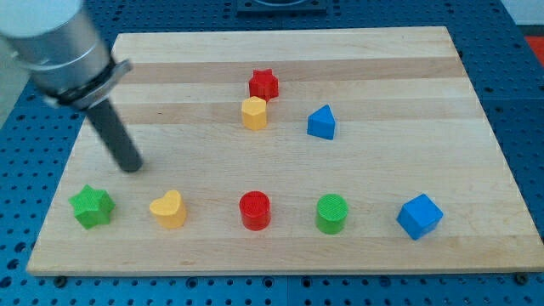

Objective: Move red star closer to red circle

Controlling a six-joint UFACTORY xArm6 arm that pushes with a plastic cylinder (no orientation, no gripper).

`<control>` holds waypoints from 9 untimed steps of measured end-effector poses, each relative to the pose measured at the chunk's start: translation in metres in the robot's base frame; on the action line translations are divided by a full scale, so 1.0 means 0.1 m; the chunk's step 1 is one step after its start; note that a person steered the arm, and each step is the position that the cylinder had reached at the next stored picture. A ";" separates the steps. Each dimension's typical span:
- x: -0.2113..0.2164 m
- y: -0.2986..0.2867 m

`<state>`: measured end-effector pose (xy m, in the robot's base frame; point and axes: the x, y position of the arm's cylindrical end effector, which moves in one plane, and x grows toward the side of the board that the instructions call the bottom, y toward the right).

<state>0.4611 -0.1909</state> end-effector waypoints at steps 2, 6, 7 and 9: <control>-1.26 0.89; -1.60 1.57; -1.59 1.57; -1.36 1.57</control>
<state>0.3254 -0.0340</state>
